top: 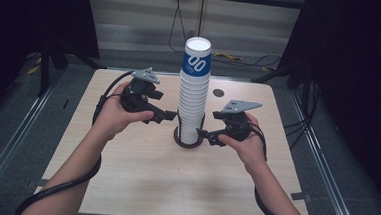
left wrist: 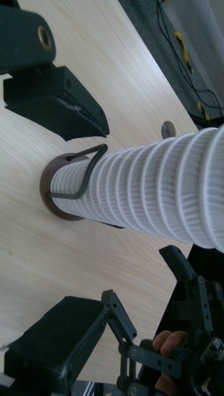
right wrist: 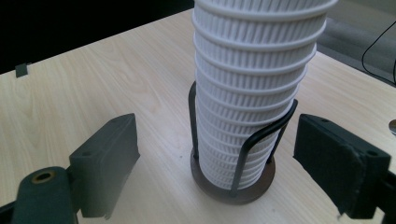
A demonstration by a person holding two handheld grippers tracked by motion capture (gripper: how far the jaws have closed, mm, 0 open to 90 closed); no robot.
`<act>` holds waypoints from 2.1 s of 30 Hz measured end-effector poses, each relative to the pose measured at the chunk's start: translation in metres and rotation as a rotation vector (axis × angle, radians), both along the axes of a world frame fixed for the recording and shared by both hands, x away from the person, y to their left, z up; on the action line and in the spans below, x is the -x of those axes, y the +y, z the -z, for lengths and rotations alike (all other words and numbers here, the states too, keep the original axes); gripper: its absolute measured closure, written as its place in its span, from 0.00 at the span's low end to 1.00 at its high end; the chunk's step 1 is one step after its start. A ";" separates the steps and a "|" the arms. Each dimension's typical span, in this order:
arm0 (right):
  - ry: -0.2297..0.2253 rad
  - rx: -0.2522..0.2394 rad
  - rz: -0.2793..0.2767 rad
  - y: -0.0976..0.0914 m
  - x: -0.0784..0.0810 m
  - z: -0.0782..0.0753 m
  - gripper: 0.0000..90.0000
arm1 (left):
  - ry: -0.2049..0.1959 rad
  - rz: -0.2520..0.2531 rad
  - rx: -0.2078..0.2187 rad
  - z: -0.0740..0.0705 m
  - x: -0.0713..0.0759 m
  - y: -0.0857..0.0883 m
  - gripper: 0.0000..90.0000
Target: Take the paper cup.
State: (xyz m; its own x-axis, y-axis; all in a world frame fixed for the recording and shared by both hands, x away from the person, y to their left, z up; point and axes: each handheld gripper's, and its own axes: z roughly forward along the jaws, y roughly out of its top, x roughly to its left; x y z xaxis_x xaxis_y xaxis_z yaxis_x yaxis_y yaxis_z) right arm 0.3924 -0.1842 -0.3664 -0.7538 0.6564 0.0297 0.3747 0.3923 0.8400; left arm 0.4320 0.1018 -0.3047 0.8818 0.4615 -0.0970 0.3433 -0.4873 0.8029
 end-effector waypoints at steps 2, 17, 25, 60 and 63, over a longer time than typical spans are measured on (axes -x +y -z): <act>0.006 -0.003 0.000 0.000 -0.001 -0.002 0.14 | 0.002 -0.002 -0.002 -0.002 -0.001 -0.001 0.14; -0.043 0.008 0.010 0.016 -0.012 -0.041 0.13 | -0.041 0.009 -0.011 -0.046 -0.022 -0.014 0.14; -0.052 -0.001 0.041 0.016 -0.020 -0.051 0.13 | -0.045 0.006 -0.004 -0.058 -0.031 -0.019 0.14; -0.054 -0.040 0.048 0.024 -0.045 -0.056 0.13 | -0.010 0.069 0.002 -0.051 -0.063 -0.058 0.13; -0.057 -0.042 0.056 0.025 -0.045 -0.059 0.13 | -0.007 0.066 -0.010 -0.053 -0.063 -0.059 0.14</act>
State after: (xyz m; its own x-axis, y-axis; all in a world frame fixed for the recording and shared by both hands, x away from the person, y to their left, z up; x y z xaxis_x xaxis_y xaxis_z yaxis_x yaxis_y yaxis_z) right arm 0.4378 -0.1594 -0.3076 -0.7170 0.6968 0.0163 0.3461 0.3357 0.8761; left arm 0.4946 0.0428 -0.2519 0.9110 0.4033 -0.0861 0.3045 -0.5170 0.8000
